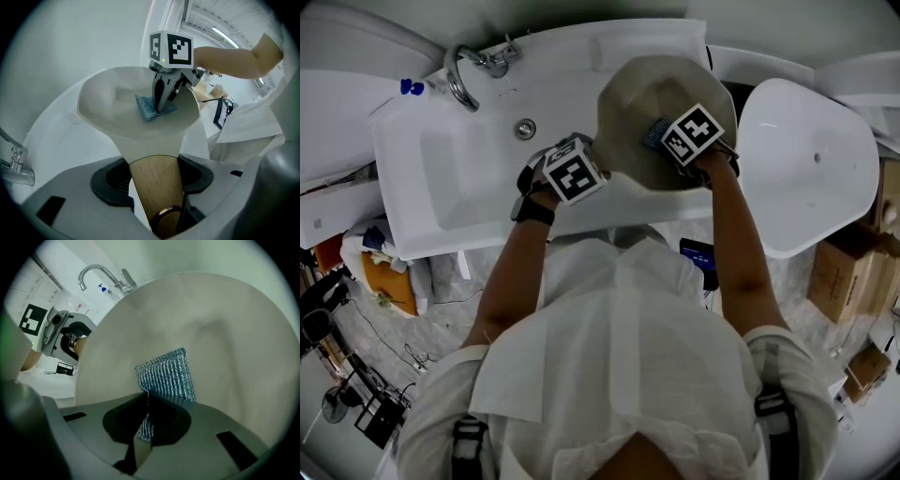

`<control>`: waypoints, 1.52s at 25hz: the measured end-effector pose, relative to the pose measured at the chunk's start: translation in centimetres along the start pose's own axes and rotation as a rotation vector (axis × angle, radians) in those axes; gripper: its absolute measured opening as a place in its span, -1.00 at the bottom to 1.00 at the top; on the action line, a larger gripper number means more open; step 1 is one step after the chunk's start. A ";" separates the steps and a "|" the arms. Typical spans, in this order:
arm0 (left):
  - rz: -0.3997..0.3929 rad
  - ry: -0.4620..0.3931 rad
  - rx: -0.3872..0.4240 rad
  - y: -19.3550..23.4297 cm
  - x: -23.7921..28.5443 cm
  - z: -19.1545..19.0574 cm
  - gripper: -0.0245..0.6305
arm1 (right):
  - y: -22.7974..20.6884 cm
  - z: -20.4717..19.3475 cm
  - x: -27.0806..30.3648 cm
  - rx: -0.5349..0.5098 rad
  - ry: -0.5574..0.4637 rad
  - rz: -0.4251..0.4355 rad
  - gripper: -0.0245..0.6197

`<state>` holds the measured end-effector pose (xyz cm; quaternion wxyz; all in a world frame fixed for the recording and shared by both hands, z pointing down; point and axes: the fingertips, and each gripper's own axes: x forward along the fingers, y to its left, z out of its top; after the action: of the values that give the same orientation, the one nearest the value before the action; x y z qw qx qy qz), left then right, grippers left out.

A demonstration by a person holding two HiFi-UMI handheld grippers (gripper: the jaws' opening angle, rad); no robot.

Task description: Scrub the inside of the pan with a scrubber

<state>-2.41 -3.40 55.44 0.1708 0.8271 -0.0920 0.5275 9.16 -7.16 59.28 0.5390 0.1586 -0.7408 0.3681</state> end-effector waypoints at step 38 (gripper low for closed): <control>-0.010 0.009 0.015 0.0 0.1 0.1 -0.08 | 7.5 15.2 -5.4 -0.139 -0.788 -0.028 -0.87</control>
<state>-2.33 -3.46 55.51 0.1678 0.8264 -0.0830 0.5310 -3.99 -13.82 49.27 0.2281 0.2606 -0.9117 0.2208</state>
